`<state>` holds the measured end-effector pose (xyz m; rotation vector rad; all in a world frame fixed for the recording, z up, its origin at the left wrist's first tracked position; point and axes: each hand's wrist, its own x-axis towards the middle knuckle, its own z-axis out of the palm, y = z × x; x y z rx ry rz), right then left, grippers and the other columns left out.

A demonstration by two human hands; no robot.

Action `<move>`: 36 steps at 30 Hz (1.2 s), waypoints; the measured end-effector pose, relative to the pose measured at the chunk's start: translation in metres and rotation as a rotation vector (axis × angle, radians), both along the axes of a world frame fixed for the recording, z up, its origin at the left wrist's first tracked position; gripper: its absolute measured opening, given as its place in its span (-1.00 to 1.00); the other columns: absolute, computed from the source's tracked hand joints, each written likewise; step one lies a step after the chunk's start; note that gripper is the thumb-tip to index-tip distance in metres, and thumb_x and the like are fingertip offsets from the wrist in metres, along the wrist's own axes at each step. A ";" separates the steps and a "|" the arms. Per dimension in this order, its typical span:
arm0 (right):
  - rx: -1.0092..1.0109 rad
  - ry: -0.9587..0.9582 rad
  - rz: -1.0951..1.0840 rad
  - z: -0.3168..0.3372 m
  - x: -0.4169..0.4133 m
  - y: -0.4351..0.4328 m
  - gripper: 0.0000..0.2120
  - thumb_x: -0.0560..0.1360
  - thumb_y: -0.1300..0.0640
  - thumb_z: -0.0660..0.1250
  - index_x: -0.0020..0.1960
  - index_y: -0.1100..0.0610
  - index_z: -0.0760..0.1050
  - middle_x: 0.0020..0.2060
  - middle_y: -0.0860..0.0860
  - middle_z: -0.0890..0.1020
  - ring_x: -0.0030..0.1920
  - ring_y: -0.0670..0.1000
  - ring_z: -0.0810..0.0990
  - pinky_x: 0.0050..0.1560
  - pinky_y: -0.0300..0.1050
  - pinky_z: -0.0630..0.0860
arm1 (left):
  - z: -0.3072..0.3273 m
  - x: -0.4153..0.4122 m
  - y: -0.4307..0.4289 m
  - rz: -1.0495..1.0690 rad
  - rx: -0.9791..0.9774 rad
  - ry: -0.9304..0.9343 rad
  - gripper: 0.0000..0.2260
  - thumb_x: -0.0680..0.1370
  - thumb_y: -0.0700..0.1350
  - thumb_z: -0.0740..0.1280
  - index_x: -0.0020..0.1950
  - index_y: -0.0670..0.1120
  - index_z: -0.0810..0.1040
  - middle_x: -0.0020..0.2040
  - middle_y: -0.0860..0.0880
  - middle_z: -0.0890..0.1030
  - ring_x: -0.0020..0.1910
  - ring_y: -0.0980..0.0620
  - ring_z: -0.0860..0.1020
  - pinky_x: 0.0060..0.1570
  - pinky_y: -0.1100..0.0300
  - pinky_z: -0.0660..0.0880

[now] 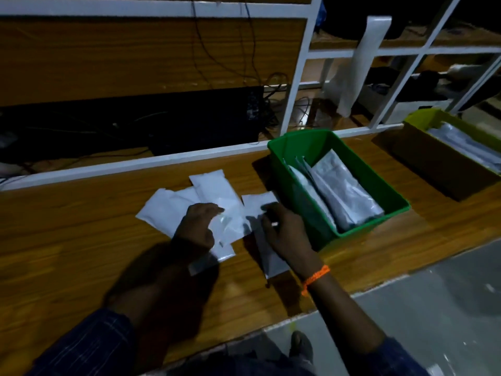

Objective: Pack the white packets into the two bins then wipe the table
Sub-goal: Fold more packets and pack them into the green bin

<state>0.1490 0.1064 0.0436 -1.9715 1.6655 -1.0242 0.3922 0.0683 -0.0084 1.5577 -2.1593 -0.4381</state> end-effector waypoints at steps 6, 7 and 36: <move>0.340 0.490 -0.438 -0.069 0.023 -0.008 -0.55 0.43 0.03 0.24 0.21 0.28 0.42 0.09 0.28 0.54 0.12 0.34 0.53 0.03 0.20 0.55 | 0.016 0.021 0.002 -0.063 0.252 -0.427 -0.17 0.41 -0.19 0.44 0.59 0.07 0.13 0.51 0.00 0.31 0.41 -0.12 0.28 0.30 0.02 0.37; 0.426 0.481 -0.477 -0.065 0.025 -0.008 -0.42 0.45 0.00 0.27 0.36 0.31 0.33 0.20 0.29 0.49 0.21 0.35 0.47 0.13 0.26 0.50 | 0.018 0.024 0.001 -0.094 0.235 -0.445 -0.24 0.42 -0.19 0.42 0.57 0.08 0.20 0.45 -0.01 0.36 0.37 -0.10 0.30 0.26 0.03 0.38; 0.481 -0.855 -0.023 0.127 -0.129 0.035 -0.65 0.62 -0.12 0.23 0.15 0.11 0.61 -0.26 0.14 0.64 -0.26 0.05 0.64 -0.35 -0.14 0.53 | 0.161 -0.217 -0.001 -1.154 -0.709 -0.004 -0.90 0.45 -0.32 0.42 -0.11 -0.14 0.62 -0.08 -0.14 0.61 0.03 -0.18 0.51 0.13 -0.06 0.40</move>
